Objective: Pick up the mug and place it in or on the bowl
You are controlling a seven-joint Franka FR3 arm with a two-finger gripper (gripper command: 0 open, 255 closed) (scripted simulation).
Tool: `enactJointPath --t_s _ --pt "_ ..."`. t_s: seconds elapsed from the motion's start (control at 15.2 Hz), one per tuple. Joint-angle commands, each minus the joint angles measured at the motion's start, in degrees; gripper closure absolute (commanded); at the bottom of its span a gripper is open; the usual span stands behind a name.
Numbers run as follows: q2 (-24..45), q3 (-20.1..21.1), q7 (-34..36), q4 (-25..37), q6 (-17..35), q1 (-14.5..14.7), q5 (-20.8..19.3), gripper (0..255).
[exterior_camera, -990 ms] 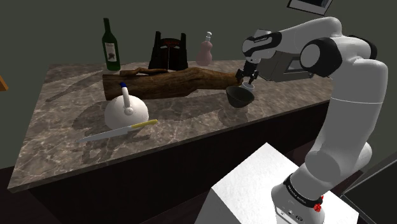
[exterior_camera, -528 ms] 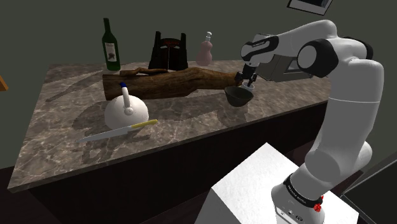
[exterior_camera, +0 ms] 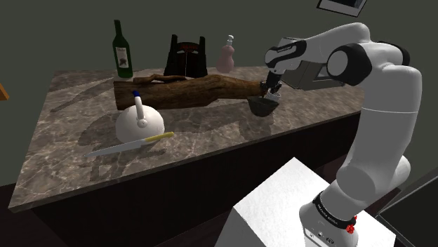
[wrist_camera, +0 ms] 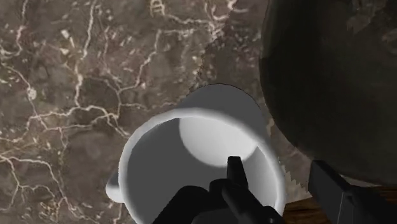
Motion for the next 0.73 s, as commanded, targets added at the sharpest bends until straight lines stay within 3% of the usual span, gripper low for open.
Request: enactJointPath --t_s 0.0,0.66 --pt "0.7 0.1 0.0 -0.7 0.0 0.0 0.0 255" --pt "-0.9 -0.2 0.1 0.3 -2.7 0.1 -0.5 255"
